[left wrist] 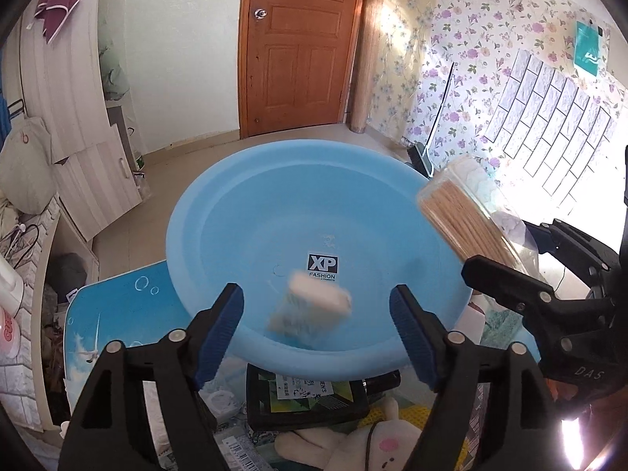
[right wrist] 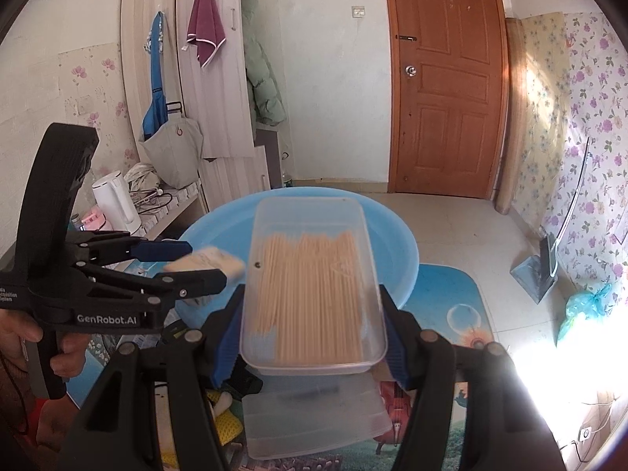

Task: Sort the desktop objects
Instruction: 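Carry the tissue pack and toothpick box into the blue basin and release both, then withdraw both grippers from the basin back over the table, then grasp the white plastic spoon with the left gripper while the right gripper grasps the plush bunny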

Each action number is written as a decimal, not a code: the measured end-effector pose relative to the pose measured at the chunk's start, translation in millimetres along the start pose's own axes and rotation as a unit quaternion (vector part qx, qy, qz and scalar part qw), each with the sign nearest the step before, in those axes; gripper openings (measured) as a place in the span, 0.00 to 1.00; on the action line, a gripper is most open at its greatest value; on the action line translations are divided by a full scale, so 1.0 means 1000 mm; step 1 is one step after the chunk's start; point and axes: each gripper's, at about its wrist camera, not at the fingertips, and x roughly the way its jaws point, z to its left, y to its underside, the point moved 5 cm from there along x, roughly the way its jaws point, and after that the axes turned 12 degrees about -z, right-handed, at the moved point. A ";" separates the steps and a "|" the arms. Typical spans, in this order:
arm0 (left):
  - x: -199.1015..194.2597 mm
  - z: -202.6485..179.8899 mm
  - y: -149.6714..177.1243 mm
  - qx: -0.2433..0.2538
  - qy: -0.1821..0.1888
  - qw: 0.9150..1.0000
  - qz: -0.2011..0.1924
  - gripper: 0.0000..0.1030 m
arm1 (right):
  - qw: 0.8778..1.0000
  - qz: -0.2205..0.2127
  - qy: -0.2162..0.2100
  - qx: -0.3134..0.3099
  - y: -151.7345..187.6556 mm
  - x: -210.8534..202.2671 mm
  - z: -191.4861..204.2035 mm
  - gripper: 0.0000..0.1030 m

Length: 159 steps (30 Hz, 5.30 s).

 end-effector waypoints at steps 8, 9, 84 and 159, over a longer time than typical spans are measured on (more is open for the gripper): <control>-0.019 0.015 0.005 0.002 -0.013 1.000 -0.011 0.77 | 1.000 0.023 -0.008 -0.006 0.005 0.023 0.012 0.59; -0.021 0.017 0.006 0.000 -0.014 1.000 -0.010 0.77 | 1.000 0.026 -0.008 -0.008 0.006 0.024 0.015 0.59; -0.110 0.117 0.154 -0.076 -0.129 0.988 0.039 1.00 | 0.992 0.122 0.006 0.027 0.099 -0.033 0.035 0.61; -0.116 0.113 0.122 -0.051 -0.037 0.998 0.006 0.51 | 0.986 0.150 -0.067 -0.023 0.106 -0.001 0.120 0.86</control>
